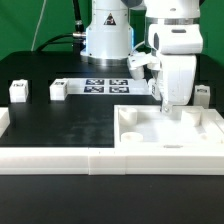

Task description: Assemble one leg

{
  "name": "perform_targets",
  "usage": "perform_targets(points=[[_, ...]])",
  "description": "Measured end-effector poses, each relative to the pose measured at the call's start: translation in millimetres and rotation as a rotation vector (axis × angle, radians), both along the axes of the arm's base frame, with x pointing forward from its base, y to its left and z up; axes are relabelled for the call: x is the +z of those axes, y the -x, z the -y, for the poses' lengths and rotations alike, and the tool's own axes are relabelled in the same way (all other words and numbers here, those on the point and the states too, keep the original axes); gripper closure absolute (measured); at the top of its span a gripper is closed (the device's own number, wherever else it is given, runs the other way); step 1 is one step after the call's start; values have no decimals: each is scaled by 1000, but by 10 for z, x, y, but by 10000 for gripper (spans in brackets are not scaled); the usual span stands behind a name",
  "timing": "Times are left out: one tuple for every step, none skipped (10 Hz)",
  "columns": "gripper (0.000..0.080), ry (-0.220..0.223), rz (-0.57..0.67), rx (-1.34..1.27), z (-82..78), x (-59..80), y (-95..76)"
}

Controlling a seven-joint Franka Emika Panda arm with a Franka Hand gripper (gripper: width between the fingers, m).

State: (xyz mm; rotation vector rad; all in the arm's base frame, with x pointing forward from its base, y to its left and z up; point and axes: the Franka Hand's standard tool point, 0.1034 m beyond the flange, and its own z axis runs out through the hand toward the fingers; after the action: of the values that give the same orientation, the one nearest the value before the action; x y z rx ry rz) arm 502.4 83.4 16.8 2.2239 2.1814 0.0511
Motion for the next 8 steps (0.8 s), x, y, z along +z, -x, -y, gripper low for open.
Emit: perform_targets(points=[[584,0,0,0,0,-1,1],[449,0,0,0,0,-1,2],[449,0,-1,0,1,-1,3],[275,0,-1,0,1,-2,3],[176,0,-1,0,1,-2,4],[158,0,-1,0,1,-2,4],[158,0,-1,0,1,-2,4],[151,0,-1,0,1,-2,4]])
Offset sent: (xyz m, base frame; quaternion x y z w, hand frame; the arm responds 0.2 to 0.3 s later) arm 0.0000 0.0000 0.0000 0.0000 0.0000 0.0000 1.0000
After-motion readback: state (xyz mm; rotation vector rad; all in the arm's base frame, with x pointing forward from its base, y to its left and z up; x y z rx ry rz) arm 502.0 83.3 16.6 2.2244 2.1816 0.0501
